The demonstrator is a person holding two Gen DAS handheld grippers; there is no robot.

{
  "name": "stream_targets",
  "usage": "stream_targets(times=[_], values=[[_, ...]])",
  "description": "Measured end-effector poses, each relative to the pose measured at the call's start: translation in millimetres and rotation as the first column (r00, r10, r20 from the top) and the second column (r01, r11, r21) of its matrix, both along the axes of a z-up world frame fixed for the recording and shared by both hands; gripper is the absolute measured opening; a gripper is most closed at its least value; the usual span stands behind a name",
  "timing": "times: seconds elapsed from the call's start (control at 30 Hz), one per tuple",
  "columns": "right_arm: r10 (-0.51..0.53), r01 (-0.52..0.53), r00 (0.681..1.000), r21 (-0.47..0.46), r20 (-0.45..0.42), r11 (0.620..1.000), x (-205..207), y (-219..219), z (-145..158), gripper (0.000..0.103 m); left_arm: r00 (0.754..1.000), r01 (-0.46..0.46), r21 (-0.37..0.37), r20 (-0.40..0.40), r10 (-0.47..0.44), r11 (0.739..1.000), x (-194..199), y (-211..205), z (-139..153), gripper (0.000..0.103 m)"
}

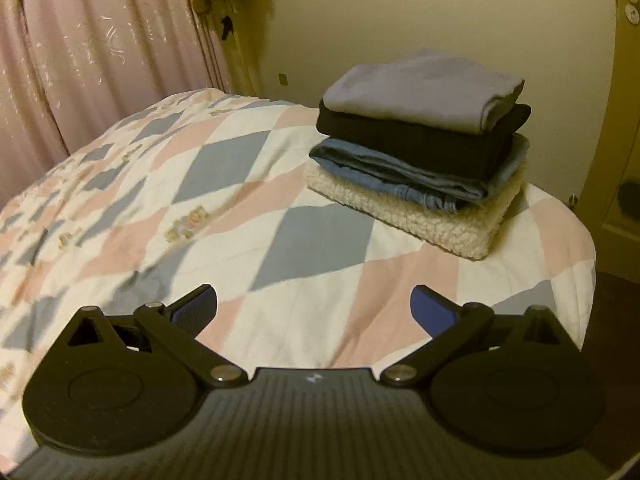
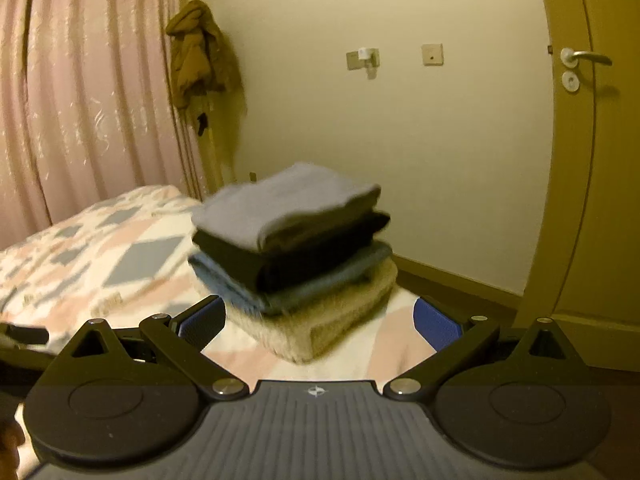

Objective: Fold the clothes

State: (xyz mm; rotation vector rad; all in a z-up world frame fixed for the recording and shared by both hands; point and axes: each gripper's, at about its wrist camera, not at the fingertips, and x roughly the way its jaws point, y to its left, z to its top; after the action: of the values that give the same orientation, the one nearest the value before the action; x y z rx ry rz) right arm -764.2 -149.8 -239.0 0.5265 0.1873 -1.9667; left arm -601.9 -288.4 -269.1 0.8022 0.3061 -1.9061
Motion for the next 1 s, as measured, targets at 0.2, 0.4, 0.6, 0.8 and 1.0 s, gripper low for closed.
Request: stream_targets(times=[0.2,0.4,0.6,0.8,1.0], values=[[0.033,-0.033,0.999,-0.002,0.013,0.999,6,27,-40,0.103,0.998,-0.015,-0.015,-0.054,0.014,1.0,8,31,-32,0.102],[0.033,-0.033,0.999,0.067,0.01,0.997,33,59,-22,0.103,0.991,-0.031,0.007,-0.131,0.031,1.0,42,80,-6,0.102],[-0.001,0.001,1.0,0.108,0.0,0.994,58,84,7,0.103,0.986,-0.053,-0.049,-0.162,0.044,0.997,80,121,30,0.102],[-0.02,0.02,1.0,0.102,0.005,0.995,79,122,26,0.103,0.985,-0.035,-0.07,-0.173,0.022,0.997,98,159,54,0.102],[-0.05,0.048,0.999,0.078,0.023,0.996,90,159,45,0.103,0.984,-0.028,-0.097,-0.179,0.01,0.995,105,196,69,0.102]])
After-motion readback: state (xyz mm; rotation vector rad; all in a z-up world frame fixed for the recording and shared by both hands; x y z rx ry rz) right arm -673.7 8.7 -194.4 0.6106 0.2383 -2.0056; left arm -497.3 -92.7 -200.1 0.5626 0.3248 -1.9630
